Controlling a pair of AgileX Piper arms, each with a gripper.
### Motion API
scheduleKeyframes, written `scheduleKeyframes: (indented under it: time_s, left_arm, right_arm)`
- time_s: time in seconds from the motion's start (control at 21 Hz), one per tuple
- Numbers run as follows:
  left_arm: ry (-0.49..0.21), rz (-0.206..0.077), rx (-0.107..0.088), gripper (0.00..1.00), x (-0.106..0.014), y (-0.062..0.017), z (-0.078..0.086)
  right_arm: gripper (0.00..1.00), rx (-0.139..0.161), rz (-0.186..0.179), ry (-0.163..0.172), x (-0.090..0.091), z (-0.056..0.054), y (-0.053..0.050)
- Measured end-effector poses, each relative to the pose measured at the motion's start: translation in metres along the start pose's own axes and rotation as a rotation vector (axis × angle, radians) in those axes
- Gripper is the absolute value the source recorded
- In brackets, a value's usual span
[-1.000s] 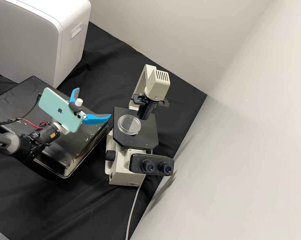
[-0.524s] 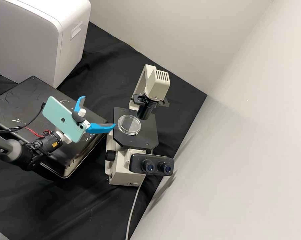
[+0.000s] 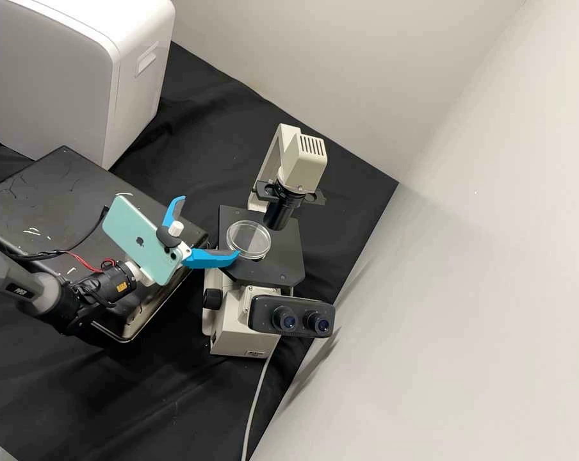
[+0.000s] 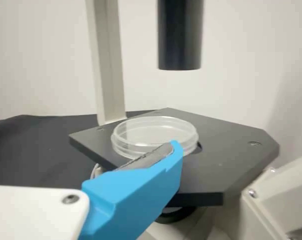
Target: Place the petri dish on the bench
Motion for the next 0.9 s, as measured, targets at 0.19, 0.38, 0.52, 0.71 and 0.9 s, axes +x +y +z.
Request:
scheduleKeyframes:
  time_s: [0.19, 0.38, 0.52, 0.71, 0.9]
  left_arm:
    - [0.004, -0.004, 0.006, 1.0, 0.001, -0.001, 0.0]
    - [0.005, -0.006, 0.01, 1.0, 0.001, -0.0017, 0.0]
    - [0.005, -0.004, 0.01, 1.0, 0.001, -0.0015, 0.0]
    - [0.005, -0.004, 0.01, 1.0, 0.001, -0.0016, 0.0]
    - [0.012, -0.005, 0.011, 1.0, 0.001, -0.0017, -0.001]
  right_arm:
    - [1.0, -0.002, 0.009, -0.009, 0.001, 0.003, 0.004]
    - [1.0, -0.002, 0.031, -0.025, 0.003, 0.007, 0.011]
    - [1.0, 0.006, 0.041, -0.031, 0.006, 0.008, 0.015]
    - [1.0, 0.012, 0.047, -0.055, 0.013, 0.015, 0.019]
    - [1.0, 0.016, 0.052, -0.06, 0.022, 0.017, 0.021]
